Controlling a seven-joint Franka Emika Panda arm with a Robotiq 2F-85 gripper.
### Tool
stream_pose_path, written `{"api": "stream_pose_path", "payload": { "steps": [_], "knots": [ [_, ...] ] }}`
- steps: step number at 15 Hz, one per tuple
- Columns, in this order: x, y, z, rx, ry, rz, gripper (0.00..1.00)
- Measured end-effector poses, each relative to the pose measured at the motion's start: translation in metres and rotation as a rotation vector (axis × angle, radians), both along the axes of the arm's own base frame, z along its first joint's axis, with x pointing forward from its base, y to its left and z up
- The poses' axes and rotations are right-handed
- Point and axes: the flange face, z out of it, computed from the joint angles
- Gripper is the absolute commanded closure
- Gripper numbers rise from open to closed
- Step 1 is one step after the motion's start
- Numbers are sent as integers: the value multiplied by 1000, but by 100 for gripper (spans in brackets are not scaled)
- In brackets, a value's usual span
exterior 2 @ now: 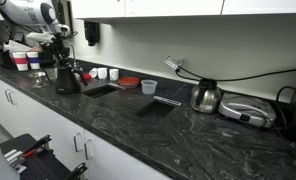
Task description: Place the lid on the teapot
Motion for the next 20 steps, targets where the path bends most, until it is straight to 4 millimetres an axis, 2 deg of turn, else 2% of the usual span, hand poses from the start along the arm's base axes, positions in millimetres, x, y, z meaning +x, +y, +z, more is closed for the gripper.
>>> {"api": "stream_pose_path", "payload": {
  "steps": [3, 7, 15, 20],
  "knots": [
    [20, -12, -3, 7, -4, -17, 83],
    [31, -19, 4, 12, -17, -29, 83],
    [16, -7, -5, -17, 3, 30, 83],
    [14, -8, -8, -35, 12, 35, 83]
  ]
}}
